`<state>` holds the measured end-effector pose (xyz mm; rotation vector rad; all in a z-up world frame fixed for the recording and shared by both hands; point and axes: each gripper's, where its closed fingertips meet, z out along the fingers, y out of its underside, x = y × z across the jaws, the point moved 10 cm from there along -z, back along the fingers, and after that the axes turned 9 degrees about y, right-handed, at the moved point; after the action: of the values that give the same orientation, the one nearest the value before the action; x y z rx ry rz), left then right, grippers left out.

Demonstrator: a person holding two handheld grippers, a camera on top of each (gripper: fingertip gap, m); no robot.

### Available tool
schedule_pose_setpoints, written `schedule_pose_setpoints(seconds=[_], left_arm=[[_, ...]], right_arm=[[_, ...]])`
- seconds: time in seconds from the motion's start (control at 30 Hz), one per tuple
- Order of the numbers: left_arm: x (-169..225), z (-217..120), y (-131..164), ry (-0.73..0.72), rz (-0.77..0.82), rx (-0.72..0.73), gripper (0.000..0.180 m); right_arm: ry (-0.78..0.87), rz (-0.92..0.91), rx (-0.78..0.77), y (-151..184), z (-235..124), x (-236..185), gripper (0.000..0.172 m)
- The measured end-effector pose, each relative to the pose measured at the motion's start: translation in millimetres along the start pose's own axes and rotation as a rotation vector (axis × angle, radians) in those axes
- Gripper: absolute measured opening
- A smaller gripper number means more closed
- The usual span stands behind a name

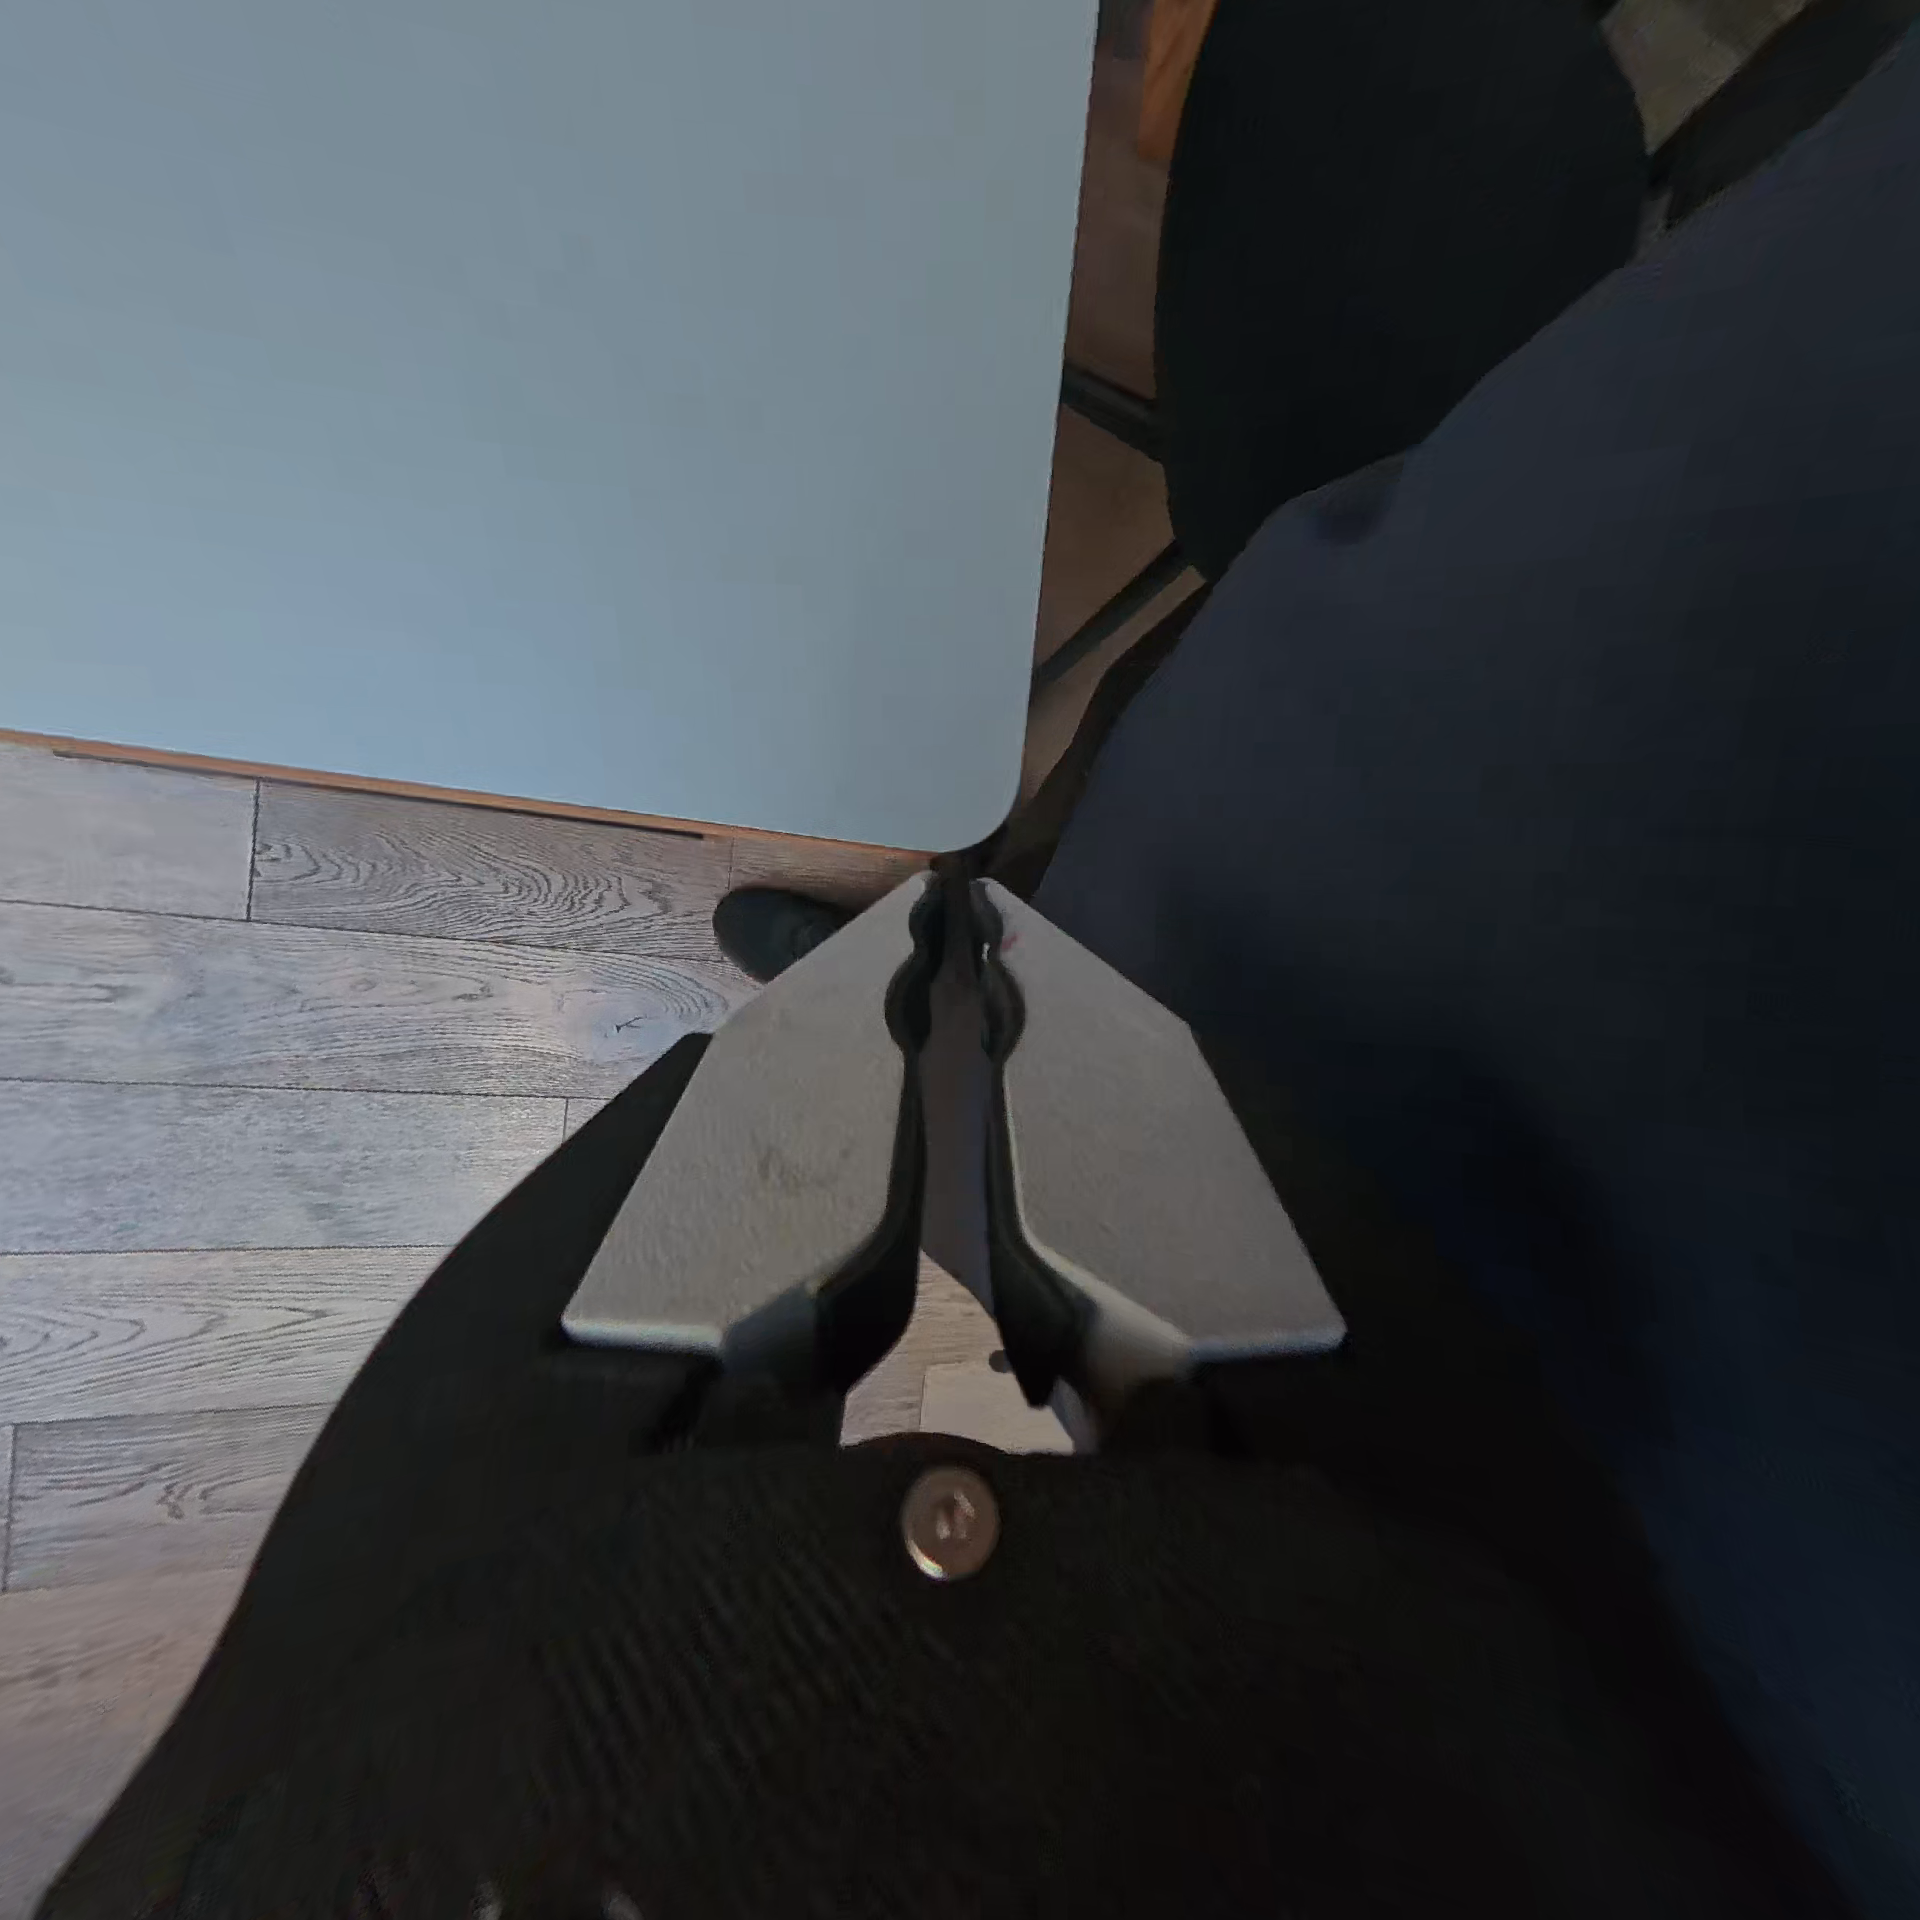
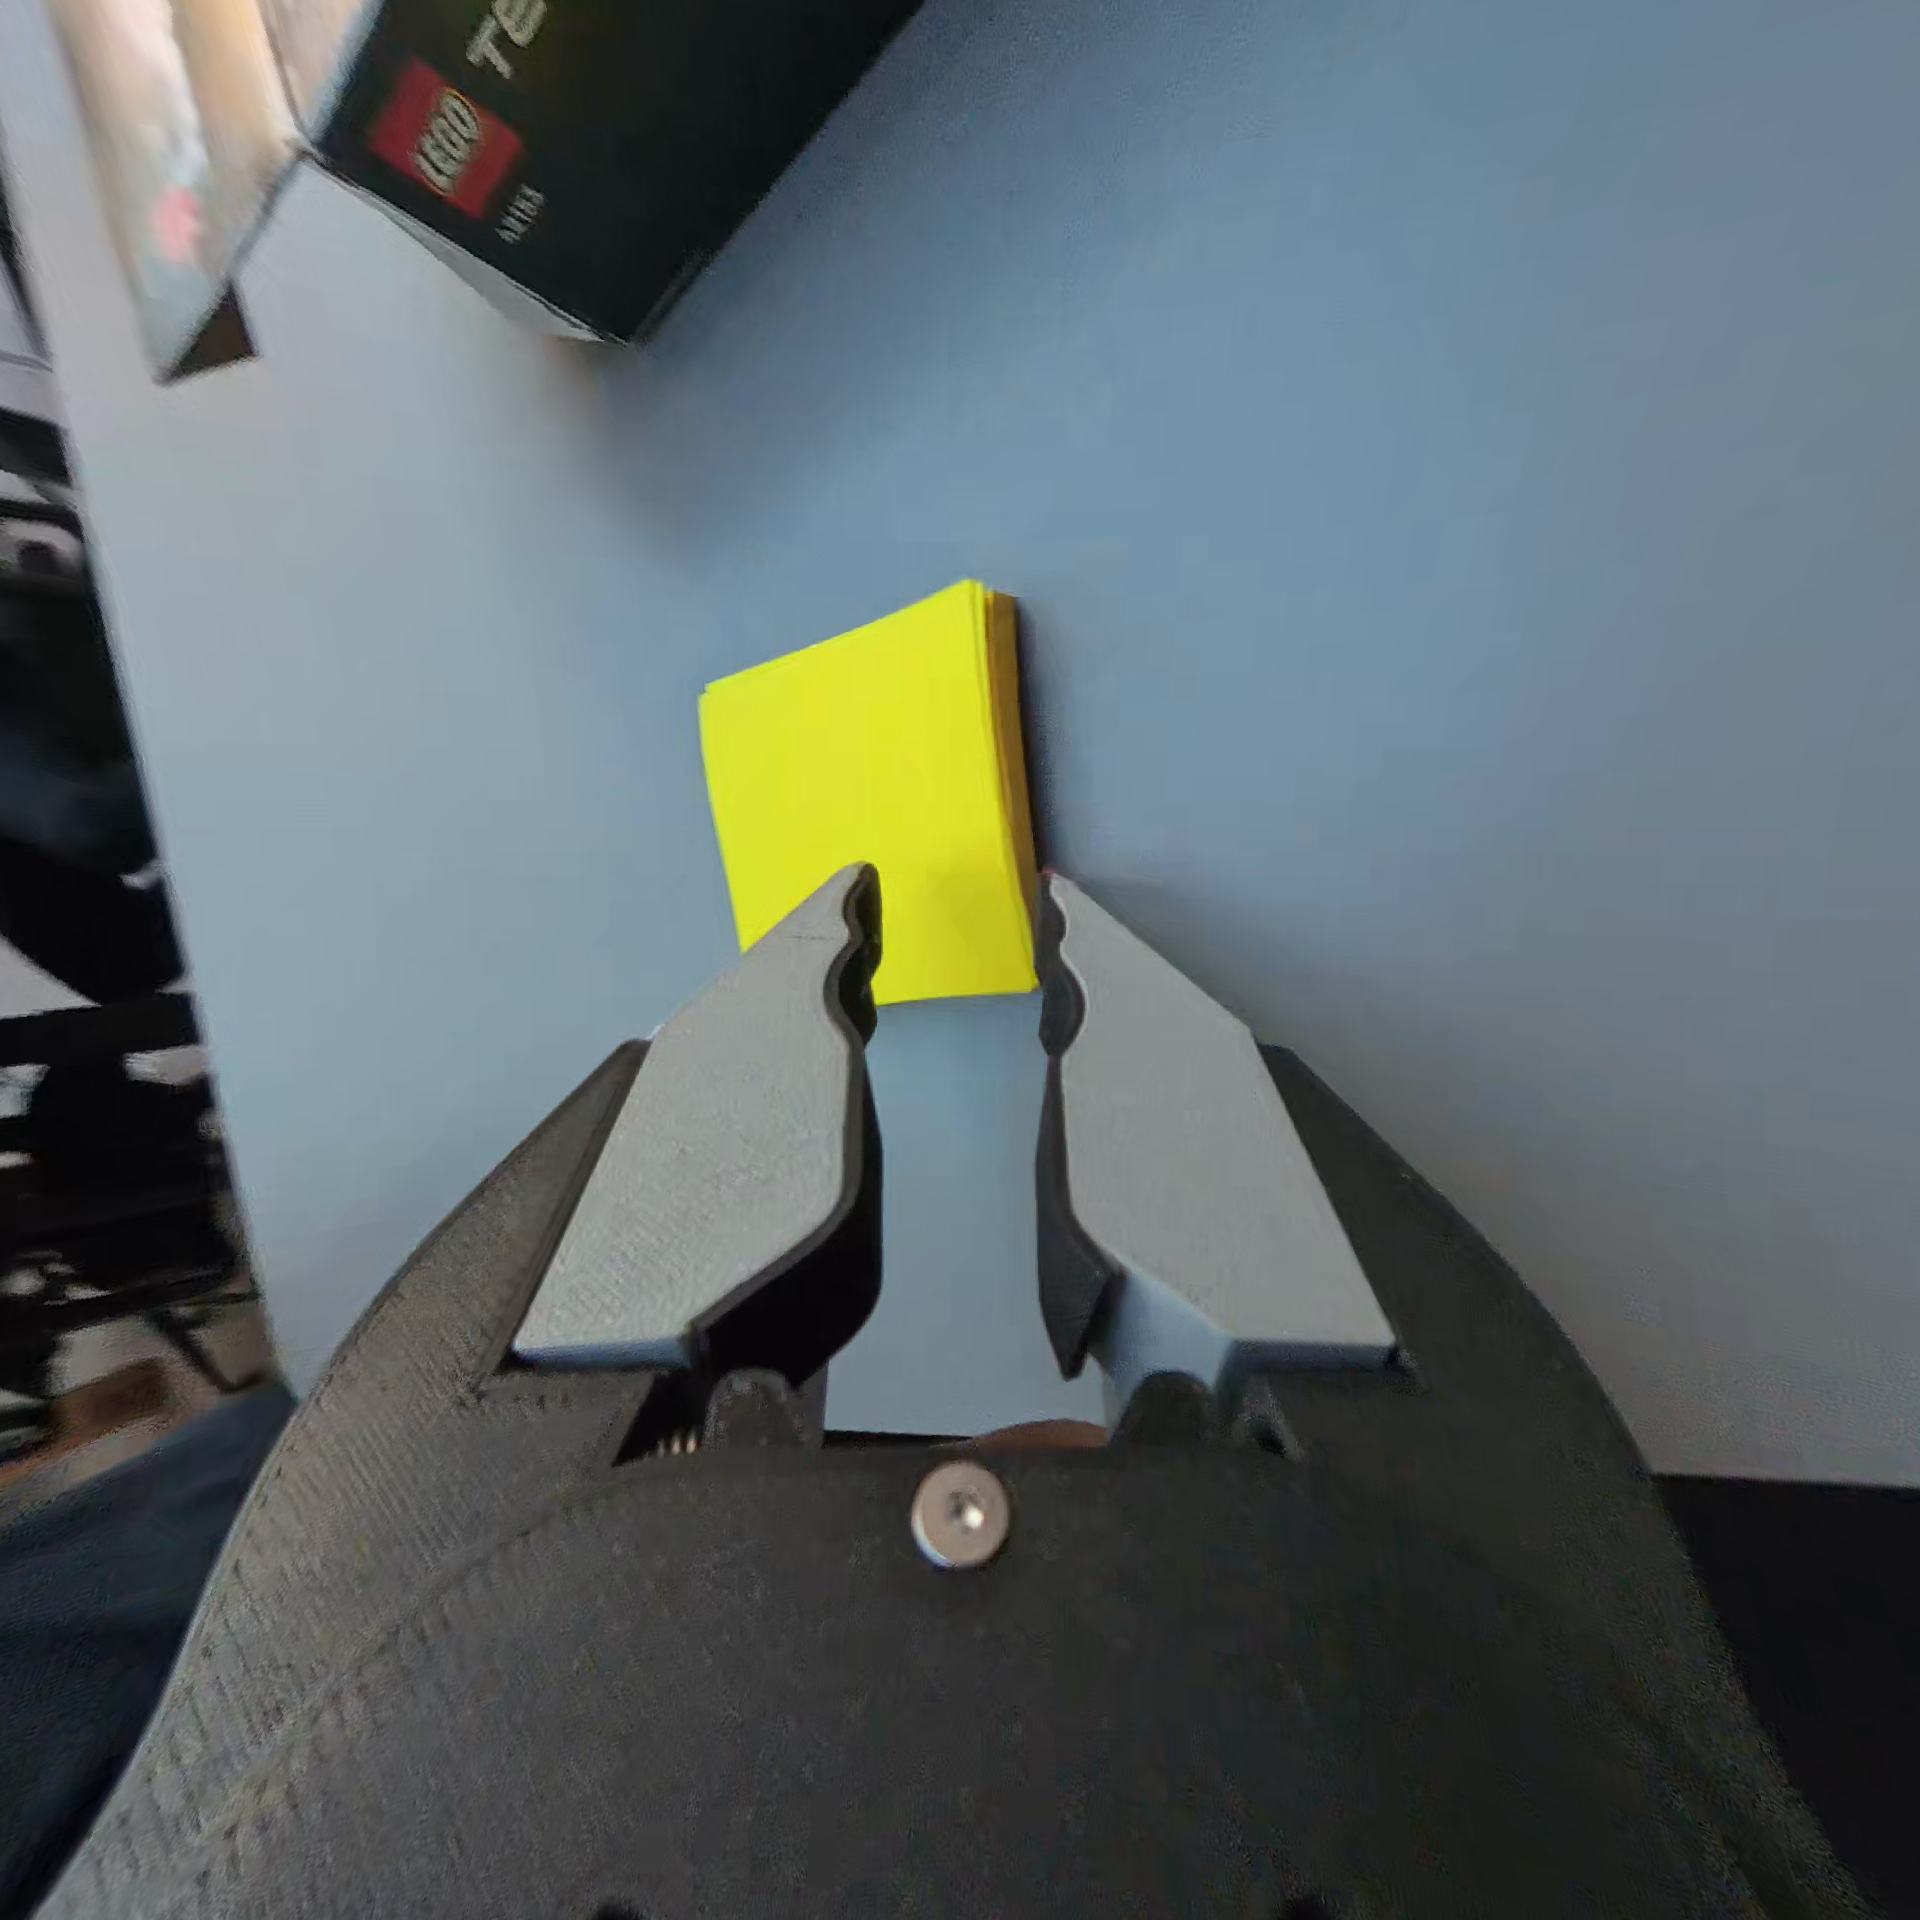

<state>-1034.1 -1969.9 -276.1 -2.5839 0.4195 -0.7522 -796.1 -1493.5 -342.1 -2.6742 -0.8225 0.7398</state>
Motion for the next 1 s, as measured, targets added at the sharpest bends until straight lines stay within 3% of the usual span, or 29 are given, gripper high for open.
schedule_pose_setpoints(seconds=[0.17, 0.37, 0.5, 0.57, 0.73, 0.9, 1.0], left_arm=[[-30, 24, -16, -0.038, -0.028, 0.1, 0.006], [-64, 66, -100, -0.024, 0.007, 0.207, 0.011], [-79, 107, -163, 0.015, 0.097, 0.289, 0.021], [-84, 125, -191, 0.036, 0.137, 0.381, 0.017], [-106, 167, -253, -0.057, 0.067, 0.438, 0.032], [-111, 204, -291, -0.238, -0.052, 0.492, 0.033], [-110, 232, -295, -0.198, -0.13, 0.463, 0.036]], right_arm=[[0.278, -0.222, -0.002, -18, -25, -4, 0.029], [0.38, -0.317, 0.043, -12, -58, 10, 0.033], [0.351, -0.389, 0.102, -35, -62, 50, 0.034], [0.317, -0.416, 0.152, -55, -56, 77, 0.037], [0.216, -0.593, 0.248, -119, -32, 145, 0.048], [0.067, -0.809, 0.175, -157, -2, 165, 0.05], [-0.015, -0.828, 0.155, -164, 7, 169, 0.04]])
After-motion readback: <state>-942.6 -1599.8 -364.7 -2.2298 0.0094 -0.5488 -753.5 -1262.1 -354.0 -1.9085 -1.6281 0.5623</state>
